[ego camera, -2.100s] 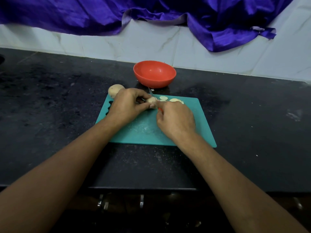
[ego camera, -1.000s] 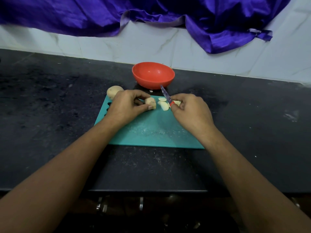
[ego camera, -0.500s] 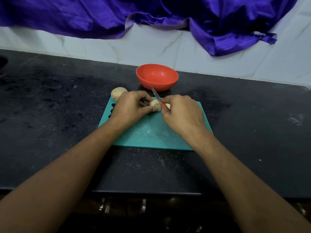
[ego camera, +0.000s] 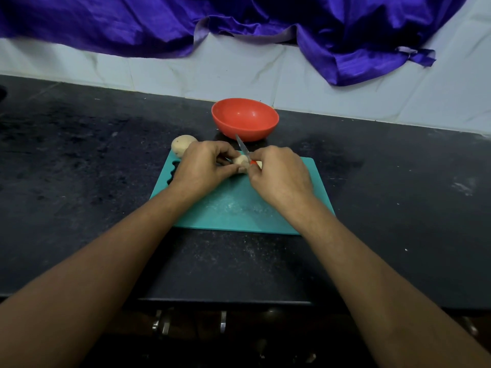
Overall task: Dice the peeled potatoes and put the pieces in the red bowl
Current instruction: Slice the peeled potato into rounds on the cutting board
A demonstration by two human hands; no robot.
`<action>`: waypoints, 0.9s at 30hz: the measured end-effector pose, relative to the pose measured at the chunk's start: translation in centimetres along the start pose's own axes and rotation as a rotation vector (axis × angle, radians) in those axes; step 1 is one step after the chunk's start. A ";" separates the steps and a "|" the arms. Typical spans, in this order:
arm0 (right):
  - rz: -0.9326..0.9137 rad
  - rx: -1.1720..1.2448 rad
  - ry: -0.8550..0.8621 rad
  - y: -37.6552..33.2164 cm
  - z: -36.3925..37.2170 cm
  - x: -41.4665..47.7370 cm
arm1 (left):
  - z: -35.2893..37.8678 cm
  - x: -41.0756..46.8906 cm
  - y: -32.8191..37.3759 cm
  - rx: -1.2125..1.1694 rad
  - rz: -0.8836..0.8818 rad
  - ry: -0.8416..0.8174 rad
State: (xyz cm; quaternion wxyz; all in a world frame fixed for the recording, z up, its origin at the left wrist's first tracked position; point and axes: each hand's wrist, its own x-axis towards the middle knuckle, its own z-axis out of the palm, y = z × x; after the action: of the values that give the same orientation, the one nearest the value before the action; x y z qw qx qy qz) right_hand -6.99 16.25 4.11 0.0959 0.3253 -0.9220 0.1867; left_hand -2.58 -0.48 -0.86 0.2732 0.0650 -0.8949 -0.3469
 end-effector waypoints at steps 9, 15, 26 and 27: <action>0.023 -0.128 -0.023 0.2 1.5 -1.7 | 0.2 0.2 0.2 -0.063 -0.057 0.002; -0.002 -0.128 -0.053 0.7 1.7 -1.6 | 0.4 0.4 0.0 -0.085 -0.054 -0.010; 0.073 0.069 -0.064 2.3 1.8 -1.7 | 0.2 0.5 0.0 -0.163 -0.134 -0.017; 0.080 0.090 -0.051 2.6 1.8 -1.7 | 0.1 0.4 0.0 -0.167 -0.137 -0.018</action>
State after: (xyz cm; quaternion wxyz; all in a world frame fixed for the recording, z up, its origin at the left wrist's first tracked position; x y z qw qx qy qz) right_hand -7.38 18.35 1.22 0.0499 0.2967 -0.9271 0.2234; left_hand -3.03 -0.50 -0.73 0.2450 0.0999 -0.8588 -0.4387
